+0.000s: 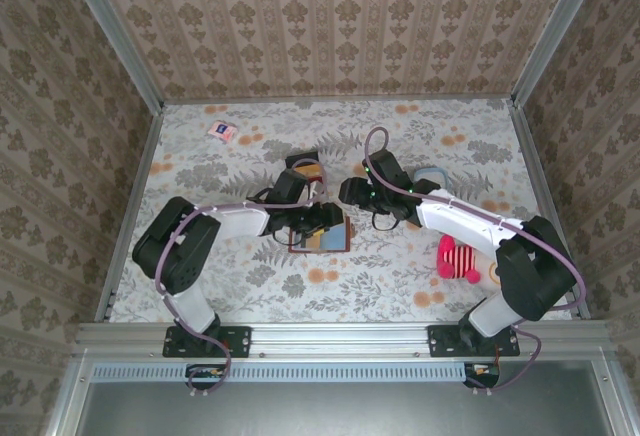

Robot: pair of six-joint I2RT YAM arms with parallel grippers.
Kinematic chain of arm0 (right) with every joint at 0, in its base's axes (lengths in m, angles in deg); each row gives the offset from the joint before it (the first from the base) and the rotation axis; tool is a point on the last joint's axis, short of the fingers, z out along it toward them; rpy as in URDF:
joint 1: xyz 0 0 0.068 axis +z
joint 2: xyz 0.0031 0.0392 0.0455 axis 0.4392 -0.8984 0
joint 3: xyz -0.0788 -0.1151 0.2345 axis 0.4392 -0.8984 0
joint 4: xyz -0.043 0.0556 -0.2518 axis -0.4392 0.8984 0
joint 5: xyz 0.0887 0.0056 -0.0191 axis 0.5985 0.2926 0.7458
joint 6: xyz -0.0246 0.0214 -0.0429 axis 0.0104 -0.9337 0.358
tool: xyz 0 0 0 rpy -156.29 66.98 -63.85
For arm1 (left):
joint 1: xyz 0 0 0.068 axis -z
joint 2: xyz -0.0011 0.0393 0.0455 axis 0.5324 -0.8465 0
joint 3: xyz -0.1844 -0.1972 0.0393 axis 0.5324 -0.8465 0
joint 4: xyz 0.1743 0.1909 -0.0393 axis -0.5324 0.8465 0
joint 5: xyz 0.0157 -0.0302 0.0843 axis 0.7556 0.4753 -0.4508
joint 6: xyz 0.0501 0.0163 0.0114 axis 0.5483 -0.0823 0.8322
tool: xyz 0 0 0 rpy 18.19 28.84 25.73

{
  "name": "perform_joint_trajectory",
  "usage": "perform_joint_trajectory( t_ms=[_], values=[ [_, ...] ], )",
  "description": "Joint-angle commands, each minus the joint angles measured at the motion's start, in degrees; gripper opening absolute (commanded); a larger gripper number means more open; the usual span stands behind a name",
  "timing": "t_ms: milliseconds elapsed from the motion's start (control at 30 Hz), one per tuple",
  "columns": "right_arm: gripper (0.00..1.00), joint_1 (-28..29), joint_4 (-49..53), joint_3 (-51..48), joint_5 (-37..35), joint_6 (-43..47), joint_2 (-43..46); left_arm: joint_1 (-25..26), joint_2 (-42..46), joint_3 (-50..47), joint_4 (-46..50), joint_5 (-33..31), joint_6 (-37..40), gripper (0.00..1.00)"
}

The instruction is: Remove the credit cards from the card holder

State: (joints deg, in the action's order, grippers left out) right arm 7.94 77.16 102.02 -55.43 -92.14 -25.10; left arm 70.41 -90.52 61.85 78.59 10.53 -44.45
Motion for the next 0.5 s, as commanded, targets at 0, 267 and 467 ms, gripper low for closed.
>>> perform_joint_trajectory(
  t_ms=[0,267,467],
  values=[
    [0.61,-0.2,0.2,0.2,0.1,-0.6,0.2,-0.6,1.0,0.2,-0.9,0.0,-1.4,0.62],
    [0.58,2.7,5.9,6.7,3.1,1.2,-7.2,-5.9,13.4,-2.0,9.4,-4.4,1.3,0.64],
    [0.56,6.4,10.0,12.7,6.3,2.2,-15.2,-11.7,21.2,-7.2,17.2,-8.7,3.5,0.68]
  ],
)
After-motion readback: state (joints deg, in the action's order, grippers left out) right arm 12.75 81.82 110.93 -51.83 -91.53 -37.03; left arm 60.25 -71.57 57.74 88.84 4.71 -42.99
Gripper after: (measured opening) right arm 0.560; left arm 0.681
